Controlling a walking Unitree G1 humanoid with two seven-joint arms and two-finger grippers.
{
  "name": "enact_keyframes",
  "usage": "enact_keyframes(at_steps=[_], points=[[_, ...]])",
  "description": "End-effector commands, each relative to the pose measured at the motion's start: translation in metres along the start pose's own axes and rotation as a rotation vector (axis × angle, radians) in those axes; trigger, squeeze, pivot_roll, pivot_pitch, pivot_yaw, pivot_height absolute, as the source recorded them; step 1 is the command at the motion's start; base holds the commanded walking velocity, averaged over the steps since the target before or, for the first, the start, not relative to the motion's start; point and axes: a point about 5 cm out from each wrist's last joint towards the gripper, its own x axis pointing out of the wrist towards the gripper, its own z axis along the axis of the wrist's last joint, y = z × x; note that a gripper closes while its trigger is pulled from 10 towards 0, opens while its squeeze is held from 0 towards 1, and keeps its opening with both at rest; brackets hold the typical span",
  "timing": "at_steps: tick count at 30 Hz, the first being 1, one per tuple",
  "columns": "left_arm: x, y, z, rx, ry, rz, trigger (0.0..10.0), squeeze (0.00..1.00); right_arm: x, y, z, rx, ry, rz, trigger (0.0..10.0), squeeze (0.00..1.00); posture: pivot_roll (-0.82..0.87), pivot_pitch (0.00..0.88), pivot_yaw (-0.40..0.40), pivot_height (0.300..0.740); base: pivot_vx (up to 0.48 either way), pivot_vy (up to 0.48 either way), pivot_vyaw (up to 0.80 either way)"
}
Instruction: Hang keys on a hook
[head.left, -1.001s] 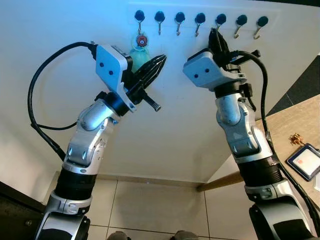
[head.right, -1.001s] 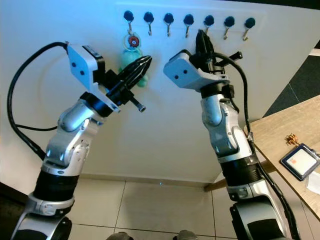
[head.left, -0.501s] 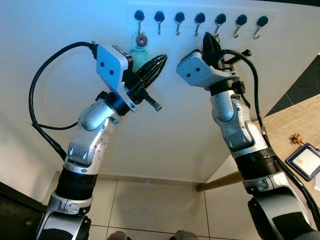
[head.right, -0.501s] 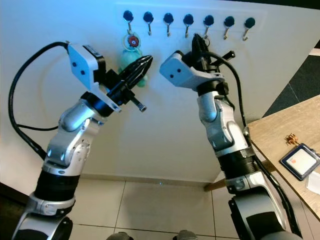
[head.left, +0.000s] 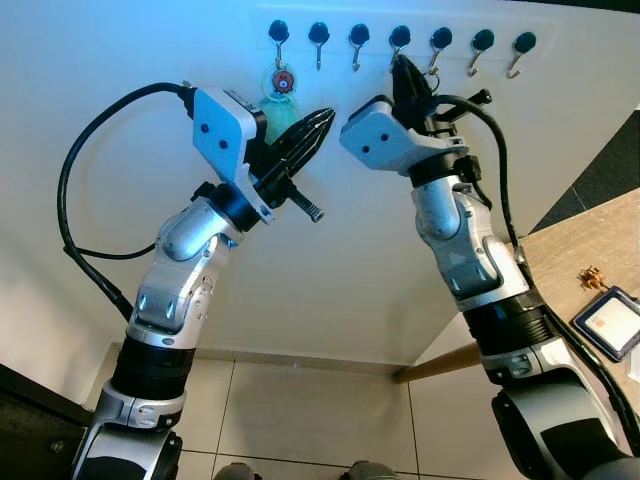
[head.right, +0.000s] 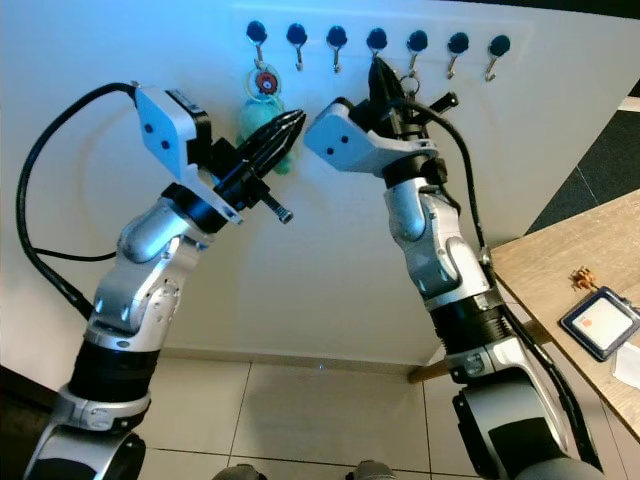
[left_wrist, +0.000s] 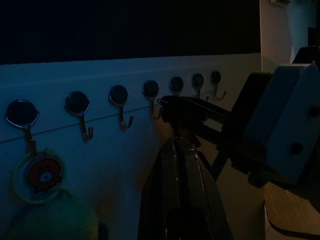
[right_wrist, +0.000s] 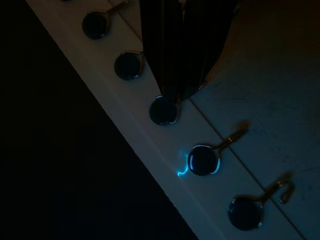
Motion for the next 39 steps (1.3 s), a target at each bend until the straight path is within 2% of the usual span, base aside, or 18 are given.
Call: enact_keyframes(at_steps=[1, 13, 19, 39], points=[[0.004, -0.005, 0.004, -0.005, -0.022, -0.029, 10.0, 0.0, 0.001, 0.0, 0.003, 0.008, -0.013, -0.004, 10.0, 0.0, 0.04, 0.085, -0.024, 0.74, 0.0, 0.0, 0.0], [0.004, -0.005, 0.004, -0.003, -0.018, -0.028, 10.0, 0.0, 0.001, 0.007, -0.004, -0.01, 0.019, 0.04, 10.0, 0.0, 0.04, 0.086, -0.026, 0.74, 0.0, 0.0, 0.0], [0.006, -0.007, 0.004, -0.003, -0.021, -0.034, 10.0, 0.0, 0.001, 0.011, -0.014, -0.016, 0.073, 0.078, 10.0, 0.0, 0.04, 0.084, -0.027, 0.74, 0.0, 0.0, 0.0], [0.009, -0.009, 0.007, -0.002, -0.038, -0.042, 10.0, 0.0, -0.001, 0.013, -0.025, 0.057, 0.148, 0.115, 10.0, 0.0, 0.04, 0.073, -0.03, 0.74, 0.0, 0.0, 0.0]])
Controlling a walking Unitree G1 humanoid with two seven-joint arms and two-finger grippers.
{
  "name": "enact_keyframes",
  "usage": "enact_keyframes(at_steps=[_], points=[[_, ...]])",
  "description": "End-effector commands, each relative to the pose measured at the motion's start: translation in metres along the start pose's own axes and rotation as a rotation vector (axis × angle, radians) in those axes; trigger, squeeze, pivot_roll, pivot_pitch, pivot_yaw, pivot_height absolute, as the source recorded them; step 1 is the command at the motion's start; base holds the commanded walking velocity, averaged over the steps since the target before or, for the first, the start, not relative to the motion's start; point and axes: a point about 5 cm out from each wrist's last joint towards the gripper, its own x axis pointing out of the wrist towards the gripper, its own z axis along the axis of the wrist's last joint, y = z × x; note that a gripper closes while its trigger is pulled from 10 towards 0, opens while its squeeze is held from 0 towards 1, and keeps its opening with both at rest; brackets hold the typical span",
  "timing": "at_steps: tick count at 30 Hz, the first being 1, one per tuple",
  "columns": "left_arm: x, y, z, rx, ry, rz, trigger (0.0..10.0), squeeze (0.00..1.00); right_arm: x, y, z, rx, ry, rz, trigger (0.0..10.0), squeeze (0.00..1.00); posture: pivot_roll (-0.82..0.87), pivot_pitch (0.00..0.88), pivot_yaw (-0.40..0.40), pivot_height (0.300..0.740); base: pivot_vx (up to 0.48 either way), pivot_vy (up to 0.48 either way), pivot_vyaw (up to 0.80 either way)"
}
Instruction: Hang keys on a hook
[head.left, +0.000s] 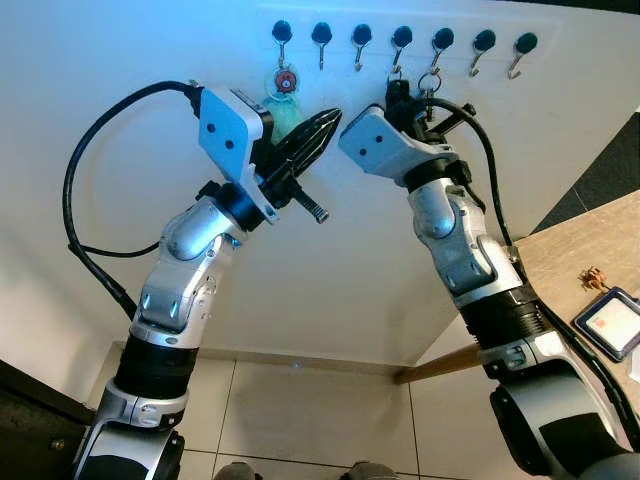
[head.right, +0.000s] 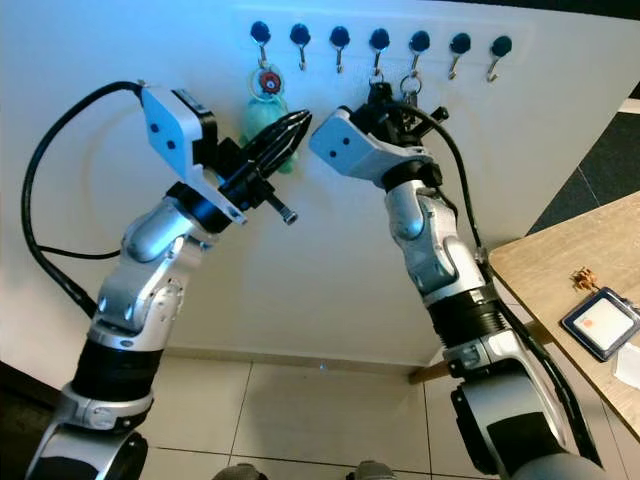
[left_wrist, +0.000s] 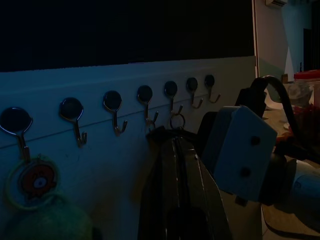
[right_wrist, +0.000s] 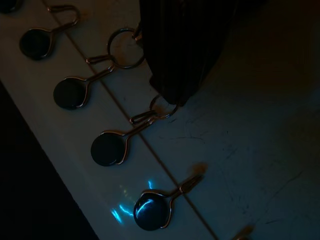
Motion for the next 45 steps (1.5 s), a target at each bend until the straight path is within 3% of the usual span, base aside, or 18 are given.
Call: enact_keyframes(at_steps=[1, 18, 35, 36, 37, 38, 45], points=[[0.005, -0.005, 0.006, 0.0, -0.033, -0.024, 10.0, 0.0, -0.001, -0.001, -0.004, 0.019, 0.025, 0.002, 10.0, 0.0, 0.04, 0.073, -0.03, 0.74, 0.0, 0.0, 0.0], [0.007, -0.01, 0.006, 0.019, -0.028, -0.05, 10.0, 0.0, -0.008, 0.012, 0.0, 0.058, 0.02, 0.046, 10.0, 0.0, 0.04, 0.083, -0.03, 0.74, 0.0, 0.0, 0.0], [0.009, -0.012, 0.006, 0.036, -0.015, -0.066, 10.0, 0.0, -0.009, 0.009, 0.001, 0.174, 0.021, 0.03, 10.0, 0.0, 0.04, 0.083, -0.026, 0.74, 0.0, 0.0, 0.0], [0.009, -0.012, 0.006, 0.036, -0.015, -0.066, 10.0, 0.0, -0.009, 0.007, 0.001, 0.196, 0.024, 0.02, 10.0, 0.42, 0.04, 0.083, -0.026, 0.74, 0.0, 0.0, 0.0], [0.009, -0.012, 0.006, 0.036, -0.015, -0.066, 10.0, 0.0, -0.009, 0.007, 0.001, 0.196, 0.024, 0.02, 10.0, 0.42, 0.04, 0.083, -0.026, 0.74, 0.0, 0.0, 0.0], [0.009, -0.012, 0.006, 0.036, -0.015, -0.066, 10.0, 0.0, -0.009, 0.006, 0.0, 0.216, 0.026, 0.01, 10.0, 1.0, 0.04, 0.083, -0.026, 0.74, 0.0, 0.0, 0.0], [0.009, -0.012, 0.006, 0.037, -0.017, -0.065, 10.0, 0.0, -0.009, 0.001, -0.001, 0.248, 0.034, -0.011, 10.0, 1.0, 0.04, 0.083, -0.025, 0.74, 0.0, 0.0, 0.0]])
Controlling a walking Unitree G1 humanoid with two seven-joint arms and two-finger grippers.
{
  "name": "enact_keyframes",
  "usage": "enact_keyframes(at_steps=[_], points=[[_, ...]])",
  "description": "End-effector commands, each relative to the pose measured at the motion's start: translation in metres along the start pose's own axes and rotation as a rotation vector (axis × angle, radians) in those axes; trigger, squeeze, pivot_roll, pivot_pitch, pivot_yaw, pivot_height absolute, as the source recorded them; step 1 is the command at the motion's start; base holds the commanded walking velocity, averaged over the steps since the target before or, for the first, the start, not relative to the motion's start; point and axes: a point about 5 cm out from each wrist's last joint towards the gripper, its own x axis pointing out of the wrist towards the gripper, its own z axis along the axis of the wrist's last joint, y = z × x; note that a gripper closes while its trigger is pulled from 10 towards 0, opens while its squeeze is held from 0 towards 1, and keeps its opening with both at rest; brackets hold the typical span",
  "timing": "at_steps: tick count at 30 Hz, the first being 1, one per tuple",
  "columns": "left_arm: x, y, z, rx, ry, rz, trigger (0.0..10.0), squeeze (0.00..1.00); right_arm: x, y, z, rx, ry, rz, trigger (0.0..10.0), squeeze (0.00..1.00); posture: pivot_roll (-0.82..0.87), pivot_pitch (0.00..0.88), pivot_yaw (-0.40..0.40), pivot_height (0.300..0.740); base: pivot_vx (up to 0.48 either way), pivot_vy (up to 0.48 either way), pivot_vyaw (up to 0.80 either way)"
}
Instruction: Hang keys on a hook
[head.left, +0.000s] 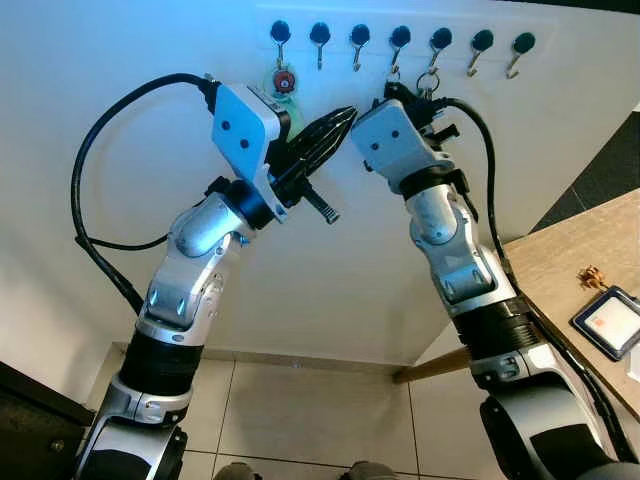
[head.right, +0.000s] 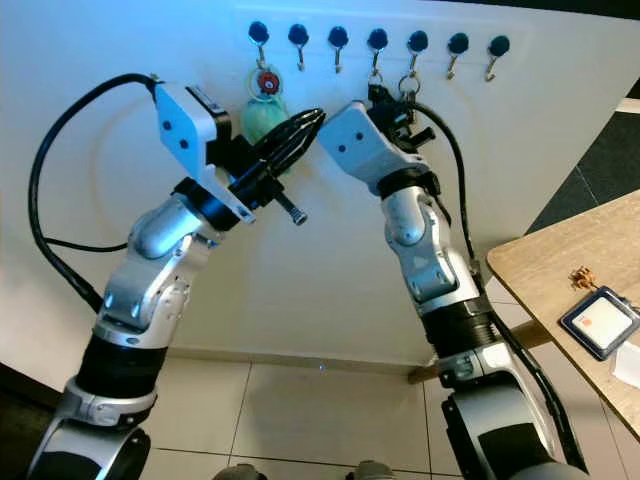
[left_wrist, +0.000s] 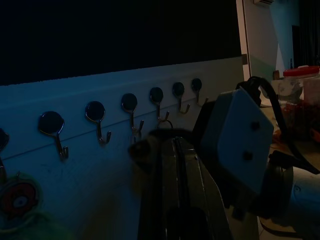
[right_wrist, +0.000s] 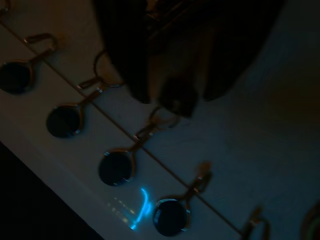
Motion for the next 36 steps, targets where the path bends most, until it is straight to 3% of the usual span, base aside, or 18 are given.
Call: enact_keyframes(at_steps=[1, 11, 12, 15, 19, 21, 23, 24, 25, 26, 28, 30, 31, 33, 34, 35, 36], points=[[0.002, -0.005, 0.003, 0.009, -0.015, -0.024, 10.0, 0.0, -0.002, -0.002, -0.002, 0.008, 0.01, -0.004, 10.0, 1.0, 0.04, 0.083, -0.024, 0.74, 0.0, 0.0, 0.0], [0.003, -0.004, 0.003, 0.009, -0.016, -0.021, 10.0, 0.0, -0.002, -0.001, 0.001, -0.033, -0.02, -0.006, 10.0, 1.0, 0.04, 0.082, -0.022, 0.74, 0.0, 0.0, 0.0], [0.003, -0.003, 0.003, 0.009, -0.016, -0.019, 10.0, 0.0, -0.003, 0.001, 0.005, -0.009, -0.051, -0.002, 10.0, 0.0, 0.04, 0.082, -0.023, 0.74, 0.0, 0.0, 0.0], [0.002, -0.003, 0.003, 0.008, -0.015, -0.018, 10.0, 0.0, -0.007, 0.002, 0.01, 0.027, -0.089, 0.0, 10.0, 0.0, 0.04, 0.082, -0.024, 0.74, 0.0, 0.0, 0.0], [-0.002, -0.002, 0.001, 0.009, -0.008, -0.014, 10.0, 0.0, -0.029, 0.009, 0.018, 0.165, -0.195, 0.016, 10.0, 0.0, 0.05, 0.082, -0.026, 0.74, 0.0, 0.0, 0.0], [-0.002, -0.002, 0.001, 0.009, -0.008, -0.014, 10.0, 0.0, -0.029, 0.009, 0.018, 0.165, -0.195, 0.016, 10.0, 0.0, 0.05, 0.082, -0.026, 0.74, 0.0, 0.0, 0.0], [-0.008, -0.001, -0.002, 0.004, -0.001, -0.011, 10.0, 0.0, -0.047, 0.016, 0.013, 0.218, -0.197, 0.032, 10.0, 0.0, 0.05, 0.081, -0.025, 0.74, 0.0, 0.0, 0.0], [-0.008, -0.001, -0.002, 0.004, -0.001, -0.011, 10.0, 0.0, -0.047, 0.016, 0.013, 0.218, -0.197, 0.032, 10.0, 0.0, 0.05, 0.081, -0.025, 0.74, 0.0, 0.0, 0.0], [-0.013, 0.0, -0.005, -0.003, 0.005, -0.011, 10.0, 0.0, -0.061, 0.021, 0.006, 0.249, -0.177, 0.037, 10.0, 0.0, 0.05, 0.078, -0.024, 0.74, 0.0, 0.0, 0.0], [-0.013, 0.0, -0.005, -0.003, 0.005, -0.011, 10.0, 0.0, -0.061, 0.021, 0.006, 0.249, -0.177, 0.037, 10.0, 0.0, 0.05, 0.078, -0.024, 0.74, 0.0, 0.0, 0.0], [-0.026, -0.002, -0.012, -0.007, 0.038, -0.028, 10.0, 0.0, -0.087, 0.027, -0.012, 0.301, -0.096, 0.023, 10.0, 0.0, 0.05, 0.075, -0.023, 0.74, 0.0, 0.0, 0.0], [-0.049, -0.002, -0.031, -0.01, 0.13, -0.014, 10.0, 0.0, -0.117, 0.037, -0.04, 0.376, 0.081, 0.015, 10.0, 0.0, 0.05, 0.074, -0.017, 0.74, 0.0, 0.0, 0.0], [-0.049, -0.002, -0.031, -0.01, 0.13, -0.014, 10.0, 0.0, -0.117, 0.037, -0.04, 0.376, 0.081, 0.015, 10.0, 0.0, 0.05, 0.074, -0.017, 0.74, 0.0, 0.0, 0.0], [-0.077, -0.002, -0.058, -0.003, 0.254, 0.023, 10.0, 0.0, -0.149, 0.052, -0.071, 0.484, 0.285, 0.026, 10.0, 0.0, 0.05, 0.073, -0.011, 0.74, 0.0, 0.0, 0.0], [-0.077, -0.002, -0.058, -0.003, 0.254, 0.023, 10.0, 0.0, -0.149, 0.052, -0.071, 0.484, 0.285, 0.026, 10.0, 0.0, 0.05, 0.073, -0.011, 0.74, 0.0, 0.0, 0.0], [-0.093, -0.002, -0.073, -0.001, 0.323, 0.048, 10.0, 0.0, -0.166, 0.059, -0.087, 0.54, 0.394, 0.026, 10.0, 0.0, 0.04, 0.069, -0.007, 0.74, 0.0, 0.0, 0.0], [-0.093, -0.002, -0.073, -0.001, 0.323, 0.048, 10.0, 0.0, -0.166, 0.059, -0.087, 0.54, 0.394, 0.026, 10.0, 0.0, 0.04, 0.069, -0.007, 0.74, 0.0, 0.0, 0.0]])
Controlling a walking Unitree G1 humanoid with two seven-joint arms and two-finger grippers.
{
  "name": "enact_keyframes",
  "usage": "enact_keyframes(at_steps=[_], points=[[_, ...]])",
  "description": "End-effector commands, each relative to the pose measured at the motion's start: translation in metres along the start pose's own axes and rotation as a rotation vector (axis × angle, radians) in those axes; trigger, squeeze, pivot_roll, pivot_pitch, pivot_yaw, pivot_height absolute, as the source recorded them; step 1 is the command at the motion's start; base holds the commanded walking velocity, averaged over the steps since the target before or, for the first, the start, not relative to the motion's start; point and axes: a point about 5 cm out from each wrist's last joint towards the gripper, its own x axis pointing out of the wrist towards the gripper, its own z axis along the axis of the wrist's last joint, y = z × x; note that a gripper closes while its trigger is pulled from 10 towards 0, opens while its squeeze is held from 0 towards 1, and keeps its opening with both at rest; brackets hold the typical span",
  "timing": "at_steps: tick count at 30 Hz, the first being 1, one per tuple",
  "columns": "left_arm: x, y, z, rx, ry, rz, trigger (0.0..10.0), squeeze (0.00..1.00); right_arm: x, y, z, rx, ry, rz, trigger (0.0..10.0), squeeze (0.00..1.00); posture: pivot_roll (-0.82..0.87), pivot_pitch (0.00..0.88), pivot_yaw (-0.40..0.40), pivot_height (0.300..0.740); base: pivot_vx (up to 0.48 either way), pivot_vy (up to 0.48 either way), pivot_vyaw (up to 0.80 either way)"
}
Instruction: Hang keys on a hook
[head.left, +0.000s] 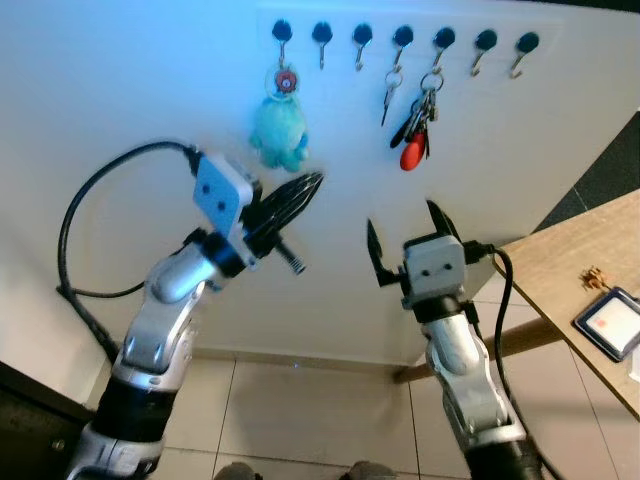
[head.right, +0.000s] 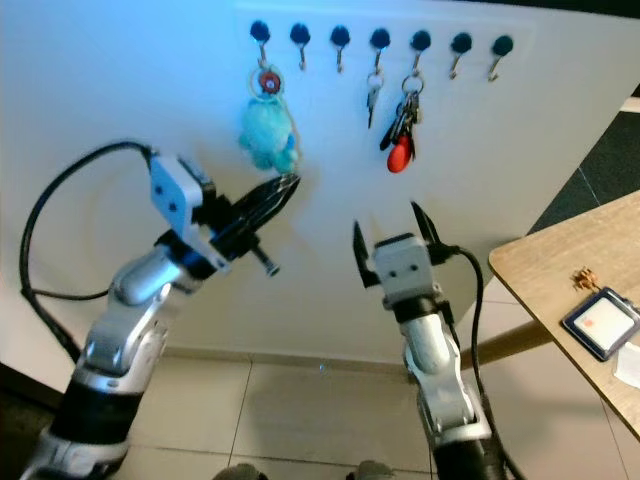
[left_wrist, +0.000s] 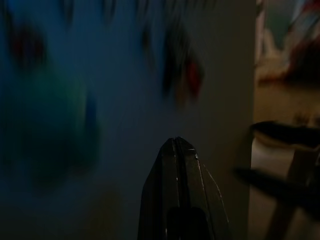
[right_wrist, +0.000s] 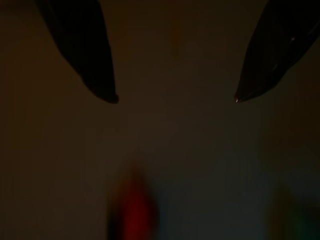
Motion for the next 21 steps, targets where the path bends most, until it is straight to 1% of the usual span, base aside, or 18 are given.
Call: enact_keyframes(at_steps=[1, 2, 3, 4, 5, 6, 7, 8, 9, 10, 11, 13, 14, 16, 17, 18, 20, 21], points=[[-0.008, 0.002, -0.011, 0.029, 0.054, 0.003, 10.0, 0.0, -0.006, -0.002, -0.014, 0.046, 0.073, -0.014, 10.0, 0.0, 0.04, 0.069, -0.007, 0.74, 0.0, 0.0, 0.0], [-0.022, 0.004, -0.038, 0.015, 0.157, 0.06, 10.0, 0.0, -0.019, -0.007, -0.044, 0.116, 0.223, -0.055, 10.0, 0.0, 0.04, 0.064, -0.004, 0.74, 0.0, 0.0, 0.0], [-0.041, 0.005, -0.077, -0.013, 0.33, 0.148, 10.0, 0.0, -0.037, -0.017, -0.079, 0.221, 0.405, -0.147, 10.0, 0.0, 0.04, 0.057, -0.001, 0.74, 0.0, 0.0, 0.0], [-0.041, 0.005, -0.077, -0.013, 0.33, 0.148, 10.0, 0.0, -0.037, -0.017, -0.079, 0.221, 0.405, -0.147, 10.0, 0.0, 0.04, 0.057, -0.001, 0.74, 0.0, 0.0, 0.0], [-0.058, 0.004, -0.104, -0.03, 0.466, 0.211, 10.0, 0.0, -0.051, -0.023, -0.101, 0.307, 0.529, -0.217, 10.0, 0.0, 0.03, 0.058, 0.0, 0.74, 0.0, 0.0, 0.0], [-0.076, 0.0, -0.132, -0.056, 0.627, 0.276, 10.0, 0.0, -0.067, -0.026, -0.122, 0.349, 0.658, -0.269, 10.0, 0.0, 0.03, 0.059, 0.005, 0.74, 0.0, 0.0, 0.0], [-0.076, 0.0, -0.132, -0.056, 0.627, 0.276, 10.0, 0.0, -0.067, -0.026, -0.122, 0.349, 0.658, -0.269, 10.0, 0.0, 0.03, 0.059, 0.005, 0.74, 0.0, 0.0, 0.0], [-0.09, -0.004, -0.149, -0.065, 0.746, 0.316, 10.0, 0.0, -0.077, -0.028, -0.132, 0.361, 0.726, -0.289, 10.0, 0.0, 0.03, 0.059, 0.007, 0.74, 0.0, 0.0, 0.0], [-0.09, -0.004, -0.149, -0.065, 0.746, 0.316, 10.0, 0.0, -0.077, -0.028, -0.132, 0.361, 0.726, -0.289, 10.0, 0.0, 0.03, 0.059, 0.007, 0.74, 0.0, 0.0, 0.0], [-0.104, -0.01, -0.166, -0.097, 0.861, 0.364, 10.0, 0.0, -0.086, -0.027, -0.141, 0.356, 0.798, -0.284, 10.0, 0.0, 0.03, 0.058, 0.007, 0.74, 0.0, 0.0, 0.0], [-0.104, -0.01, -0.166, -0.097, 0.861, 0.364, 10.0, 0.0, -0.086, -0.027, -0.141, 0.356, 0.798, -0.284, 10.0, 0.0, 0.03, 0.058, 0.007, 0.74, 0.0, 0.0, 0.0], [-0.127, -0.024, -0.187, -0.193, 1.024, 0.481, 10.0, 0.0, -0.104, -0.024, -0.152, 0.384, 0.9, -0.299, 10.0, 0.0, 0.02, 0.051, 0.007, 0.74, 0.0, 0.0, 0.0], [-0.133, -0.029, -0.192, -0.232, 1.066, 0.519, 10.0, 0.0, -0.109, -0.023, -0.155, 0.393, 0.93, -0.308, 10.0, 0.0, 0.02, 0.051, 0.007, 0.74, 0.0, 0.0, 0.0], [-0.137, -0.032, -0.195, -0.257, 1.084, 0.544, 10.0, 0.0, -0.113, -0.023, -0.157, 0.392, 0.952, -0.32, 10.0, 0.0, 0.03, 0.047, 0.008, 0.74, 0.0, 0.0, 0.0], [-0.137, -0.032, -0.195, -0.257, 1.084, 0.544, 10.0, 0.0, -0.113, -0.023, -0.157, 0.392, 0.952, -0.32, 10.0, 0.0, 0.03, 0.047, 0.008, 0.74, 0.0, 0.0, 0.0], [-0.14, -0.035, -0.197, -0.295, 1.077, 0.567, 10.0, 0.0, -0.12, -0.024, -0.16, 0.396, 0.978, -0.353, 10.0, 0.0, 0.02, 0.041, 0.016, 0.74, 0.0, 0.0, 0.0], [-0.141, -0.036, -0.198, -0.304, 1.072, 0.577, 10.0, 0.0, -0.121, -0.024, -0.161, 0.404, 0.983, -0.365, 10.0, 0.0, 0.02, 0.041, 0.016, 0.74, 0.0, 0.0, 0.0], [-0.142, -0.034, -0.198, -0.321, 1.06, 0.623, 10.0, 0.0, -0.122, -0.024, -0.162, 0.409, 0.986, -0.372, 10.0, 0.0, 0.02, 0.039, 0.018, 0.74, 0.0, 0.0, 0.0]])
